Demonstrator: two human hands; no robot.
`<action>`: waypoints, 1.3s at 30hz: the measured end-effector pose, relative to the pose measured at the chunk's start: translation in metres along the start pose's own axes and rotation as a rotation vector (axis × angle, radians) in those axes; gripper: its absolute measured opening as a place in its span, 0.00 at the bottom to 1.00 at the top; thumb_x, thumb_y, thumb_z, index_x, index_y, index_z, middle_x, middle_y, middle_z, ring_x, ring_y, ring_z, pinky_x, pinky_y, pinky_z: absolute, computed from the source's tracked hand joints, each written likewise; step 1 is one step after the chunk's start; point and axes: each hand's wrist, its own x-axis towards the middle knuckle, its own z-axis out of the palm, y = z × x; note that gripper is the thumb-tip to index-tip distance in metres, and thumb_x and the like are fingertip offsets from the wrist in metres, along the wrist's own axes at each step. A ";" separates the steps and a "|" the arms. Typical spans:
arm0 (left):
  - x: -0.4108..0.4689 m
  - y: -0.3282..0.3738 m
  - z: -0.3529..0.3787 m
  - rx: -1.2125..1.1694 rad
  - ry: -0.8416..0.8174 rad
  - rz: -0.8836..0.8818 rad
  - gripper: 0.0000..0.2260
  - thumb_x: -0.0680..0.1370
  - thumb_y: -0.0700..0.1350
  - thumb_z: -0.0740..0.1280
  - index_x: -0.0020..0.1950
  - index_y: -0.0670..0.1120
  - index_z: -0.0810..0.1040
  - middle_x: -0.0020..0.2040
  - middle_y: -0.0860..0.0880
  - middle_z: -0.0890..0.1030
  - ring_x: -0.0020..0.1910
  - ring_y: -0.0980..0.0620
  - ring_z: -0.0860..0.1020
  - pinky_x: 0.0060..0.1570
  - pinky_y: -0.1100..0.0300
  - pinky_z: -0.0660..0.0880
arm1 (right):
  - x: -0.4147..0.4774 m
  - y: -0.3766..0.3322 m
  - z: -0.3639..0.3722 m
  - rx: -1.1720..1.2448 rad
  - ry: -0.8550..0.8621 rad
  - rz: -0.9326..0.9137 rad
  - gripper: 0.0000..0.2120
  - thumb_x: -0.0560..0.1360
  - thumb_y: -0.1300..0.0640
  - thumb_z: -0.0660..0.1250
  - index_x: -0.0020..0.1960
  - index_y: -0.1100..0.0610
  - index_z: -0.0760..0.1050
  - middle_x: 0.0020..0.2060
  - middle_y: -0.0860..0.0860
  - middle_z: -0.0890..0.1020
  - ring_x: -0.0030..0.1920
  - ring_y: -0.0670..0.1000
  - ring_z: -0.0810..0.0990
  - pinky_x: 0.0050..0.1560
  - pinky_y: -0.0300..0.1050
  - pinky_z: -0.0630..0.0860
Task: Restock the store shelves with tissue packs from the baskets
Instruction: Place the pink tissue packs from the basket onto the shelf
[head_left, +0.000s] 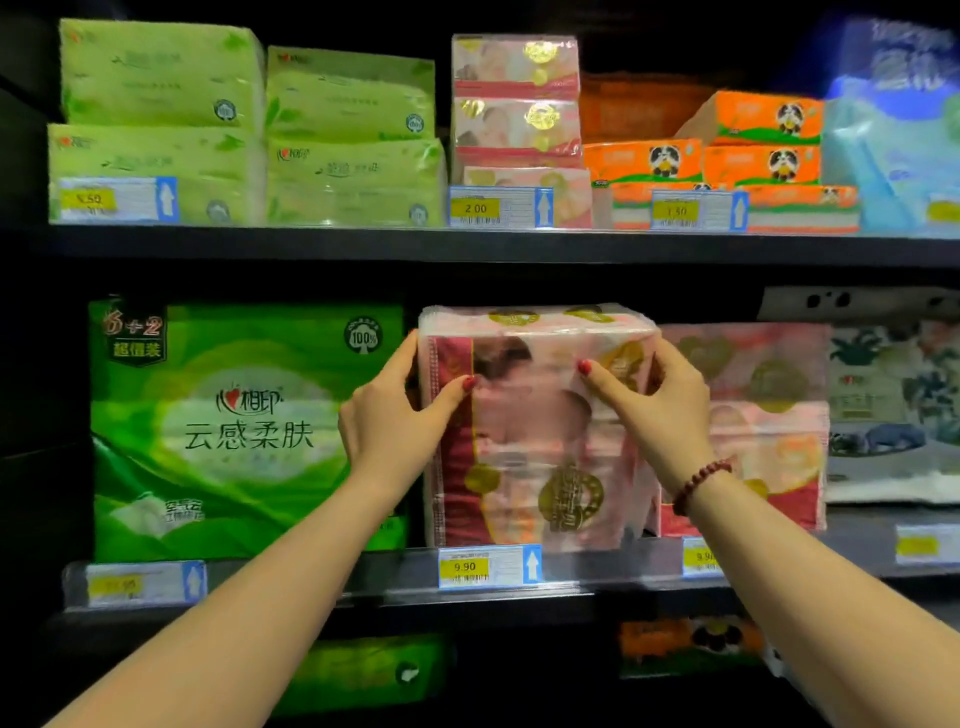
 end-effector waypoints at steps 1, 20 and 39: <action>0.000 -0.002 0.006 0.016 -0.021 0.011 0.31 0.68 0.64 0.69 0.70 0.60 0.70 0.49 0.52 0.85 0.47 0.48 0.82 0.43 0.58 0.69 | 0.001 0.005 0.000 -0.012 -0.044 0.026 0.21 0.63 0.43 0.77 0.50 0.52 0.76 0.40 0.45 0.82 0.40 0.40 0.79 0.44 0.46 0.77; -0.031 -0.052 0.048 0.336 -0.437 0.299 0.65 0.61 0.62 0.78 0.74 0.50 0.28 0.72 0.52 0.22 0.74 0.51 0.31 0.68 0.59 0.56 | -0.009 0.078 -0.007 -0.653 -0.619 -0.306 0.70 0.54 0.32 0.72 0.67 0.44 0.17 0.63 0.39 0.17 0.73 0.48 0.32 0.69 0.46 0.53; 0.001 -0.055 0.101 0.552 -0.509 0.171 0.56 0.66 0.49 0.78 0.78 0.48 0.39 0.78 0.43 0.34 0.77 0.43 0.38 0.73 0.54 0.53 | 0.011 0.104 0.044 -0.851 -0.645 -0.335 0.57 0.67 0.45 0.74 0.76 0.45 0.31 0.70 0.50 0.22 0.76 0.63 0.43 0.60 0.58 0.76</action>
